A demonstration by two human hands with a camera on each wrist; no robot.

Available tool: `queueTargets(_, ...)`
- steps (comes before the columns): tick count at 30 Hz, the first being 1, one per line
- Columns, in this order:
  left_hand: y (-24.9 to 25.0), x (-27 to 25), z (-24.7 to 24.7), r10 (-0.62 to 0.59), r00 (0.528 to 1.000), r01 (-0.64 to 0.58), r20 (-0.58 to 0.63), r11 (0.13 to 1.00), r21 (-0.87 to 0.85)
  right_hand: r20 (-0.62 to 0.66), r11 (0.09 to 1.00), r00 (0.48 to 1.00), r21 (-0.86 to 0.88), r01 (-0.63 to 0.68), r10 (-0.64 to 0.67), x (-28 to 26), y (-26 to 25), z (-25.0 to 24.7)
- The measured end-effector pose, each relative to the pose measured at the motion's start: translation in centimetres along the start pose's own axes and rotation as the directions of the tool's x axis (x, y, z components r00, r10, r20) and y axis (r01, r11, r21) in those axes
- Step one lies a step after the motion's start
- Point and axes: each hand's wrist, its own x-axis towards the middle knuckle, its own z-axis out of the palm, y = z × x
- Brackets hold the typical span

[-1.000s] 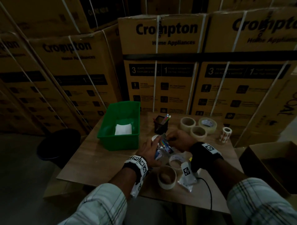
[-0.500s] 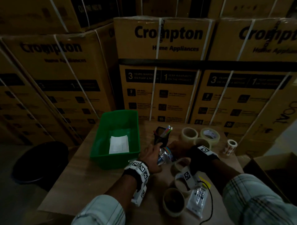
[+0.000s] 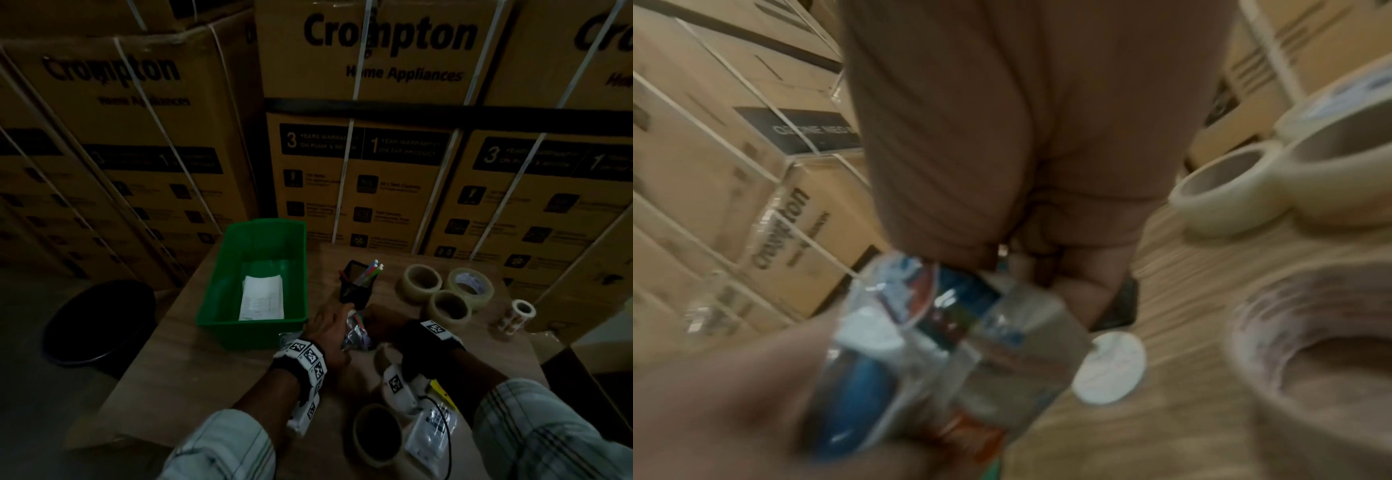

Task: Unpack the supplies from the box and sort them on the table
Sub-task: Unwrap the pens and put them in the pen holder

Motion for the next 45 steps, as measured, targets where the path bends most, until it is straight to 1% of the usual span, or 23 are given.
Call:
queueTargets(2,0.1,0.3,0.2,-0.037,0.999,0.037,-0.003,0.999,-0.016,0.008,0.984,0.984,0.020,0.177,-0.177,0.7,0.6,0.1)
queueTargets(3,0.3,0.5,0.2,-0.048,0.999,0.048,-0.014,0.999,-0.020,-0.009,0.978,0.980,0.075,0.197,-0.197,1.2,1.1,0.2)
queueTargets(5,0.6,0.8,0.1,-0.059,0.998,0.058,-0.036,0.998,-0.022,0.001,0.957,0.965,0.126,0.260,-0.262,1.8,1.7,-0.1)
queueTargets(7,0.9,1.2,0.1,-0.073,0.996,0.072,-0.048,0.997,-0.033,0.043,0.945,0.948,0.095,0.312,-0.317,1.4,1.1,-0.9)
queueTargets(9,1.2,1.4,-0.1,-0.083,0.995,0.081,-0.056,0.996,-0.041,0.035,0.934,0.934,0.036,0.355,-0.356,1.7,1.3,-1.3)
queueTargets(13,1.5,1.9,-0.5,-0.094,0.994,0.090,-0.054,0.993,-0.075,-0.015,0.943,0.942,-0.009,0.334,-0.334,2.7,1.7,-1.6)
queueTargets(19,0.8,3.0,-0.5,-0.127,0.988,0.099,-0.091,0.960,-0.262,-0.037,0.962,0.962,-0.047,0.268,-0.270,3.6,2.2,-4.0)
queueTargets(20,0.8,3.2,-0.5,-0.133,0.987,0.102,-0.090,0.954,-0.282,-0.047,0.969,0.968,-0.035,0.245,-0.246,3.3,2.1,-4.6)
queueTargets(22,0.7,3.5,-0.2,-0.155,0.985,0.123,-0.082,0.943,-0.310,-0.070,0.966,0.964,0.022,0.259,-0.257,3.5,2.7,-5.7)
queueTargets(24,0.5,3.8,0.2,-0.178,0.981,0.146,-0.075,0.936,-0.319,-0.100,0.958,0.964,0.124,0.258,-0.247,3.5,3.2,-6.9)
queueTargets(25,0.3,3.8,0.4,-0.189,0.980,0.159,-0.065,0.935,-0.318,-0.143,0.948,0.959,0.175,0.268,-0.244,3.7,3.7,-7.4)
queueTargets(27,0.1,3.8,0.6,-0.214,0.976,0.189,-0.047,0.932,-0.310,-0.214,0.931,0.944,0.211,0.297,-0.252,3.8,4.0,-8.7)
queueTargets(30,-0.2,3.9,1.0,-0.251,0.968,0.234,-0.028,0.932,-0.278,-0.322,0.939,0.913,0.150,0.308,-0.248,3.6,3.0,-11.4)
queueTargets(33,-0.5,4.2,1.3,-0.272,0.962,0.263,-0.002,0.931,-0.255,-0.501,0.954,0.832,0.038,0.297,-0.239,3.9,1.9,-13.4)
queueTargets(35,-0.5,4.2,1.3,-0.271,0.963,0.264,0.007,0.929,-0.260,-0.541,0.961,0.799,-0.068,0.267,-0.260,4.2,1.3,-13.6)
queueTargets(37,-0.5,4.0,1.3,-0.270,0.963,0.260,0.004,0.924,-0.281,-0.541,0.962,0.795,-0.139,0.236,-0.273,4.8,1.1,-13.1)
queueTargets(40,-0.5,3.8,1.3,-0.282,0.959,0.262,-0.016,0.908,-0.326,-0.522,0.964,0.814,-0.204,0.171,-0.255,6.1,1.3,-11.5)
queueTargets(44,-0.5,3.4,1.0,-0.289,0.957,0.267,-0.019,0.904,-0.335,-0.436,0.970,0.880,-0.222,0.096,-0.187,7.3,2.2,-9.4)
queueTargets(45,-0.5,3.4,1.0,-0.287,0.958,0.264,-0.018,0.904,-0.337,-0.432,0.972,0.885,-0.217,0.085,-0.174,7.4,2.5,-9.1)
